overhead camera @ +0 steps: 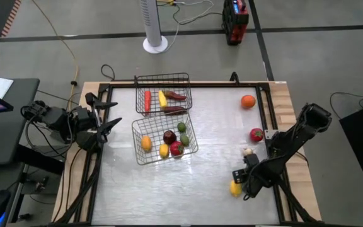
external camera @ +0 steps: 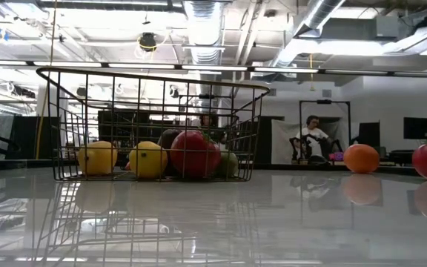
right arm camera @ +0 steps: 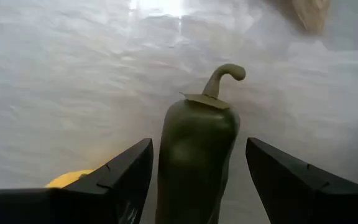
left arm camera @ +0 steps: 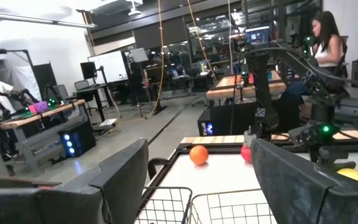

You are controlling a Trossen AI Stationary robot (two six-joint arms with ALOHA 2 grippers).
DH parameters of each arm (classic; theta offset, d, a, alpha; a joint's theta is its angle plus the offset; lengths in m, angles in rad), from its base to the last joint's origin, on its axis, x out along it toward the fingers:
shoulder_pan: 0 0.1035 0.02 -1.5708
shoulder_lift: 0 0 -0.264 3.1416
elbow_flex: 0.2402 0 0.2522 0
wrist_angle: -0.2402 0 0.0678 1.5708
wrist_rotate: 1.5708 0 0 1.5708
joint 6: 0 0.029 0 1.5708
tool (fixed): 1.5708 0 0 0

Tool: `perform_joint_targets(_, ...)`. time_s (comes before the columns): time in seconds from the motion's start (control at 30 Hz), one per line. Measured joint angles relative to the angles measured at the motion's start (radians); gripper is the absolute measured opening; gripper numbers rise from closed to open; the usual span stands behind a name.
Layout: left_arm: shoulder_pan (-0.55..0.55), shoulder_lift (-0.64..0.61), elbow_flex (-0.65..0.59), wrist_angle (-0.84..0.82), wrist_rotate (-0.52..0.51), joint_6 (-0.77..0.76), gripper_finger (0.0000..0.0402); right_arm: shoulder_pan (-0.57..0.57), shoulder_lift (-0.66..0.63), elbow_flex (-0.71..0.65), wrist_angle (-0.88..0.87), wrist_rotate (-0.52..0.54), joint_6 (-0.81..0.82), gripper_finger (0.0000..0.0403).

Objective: Sort produce into baskets
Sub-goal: Put the green chili pepper into the black wire basket

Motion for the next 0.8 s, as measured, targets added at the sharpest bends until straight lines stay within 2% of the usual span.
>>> perform_joint_targets(0.17, 0.000, 0.000, 0.000, 0.000, 0.000, 0.006, 0.0272, -0.014, 0.000, -0.004, 0.006, -0.001, -0.045, 0.0281)
perform_joint_targets(0.27, 0.000, 0.000, 0.000, 0.000, 0.000, 0.006, 0.0272, -0.026, 0.000, -0.004, 0.008, -0.005, -0.079, 0.0265)
perform_joint_targets(0.57, 0.000, 0.000, 0.000, 0.001, 0.000, 0.006, 0.0272, -0.076, 0.000, -0.004, 0.038, -0.015, -0.223, 0.0153)
perform_joint_targets(0.67, 0.000, 0.000, 0.000, 0.002, 0.000, 0.006, 0.0272, -0.110, 0.000, 0.001, 0.027, -0.018, -0.288, 0.0146)
perform_joint_targets(0.8, 0.000, 0.000, 0.000, 0.002, 0.000, 0.005, 0.0272, -0.191, 0.001, 0.045, -0.021, -0.039, -0.426, 0.0162)
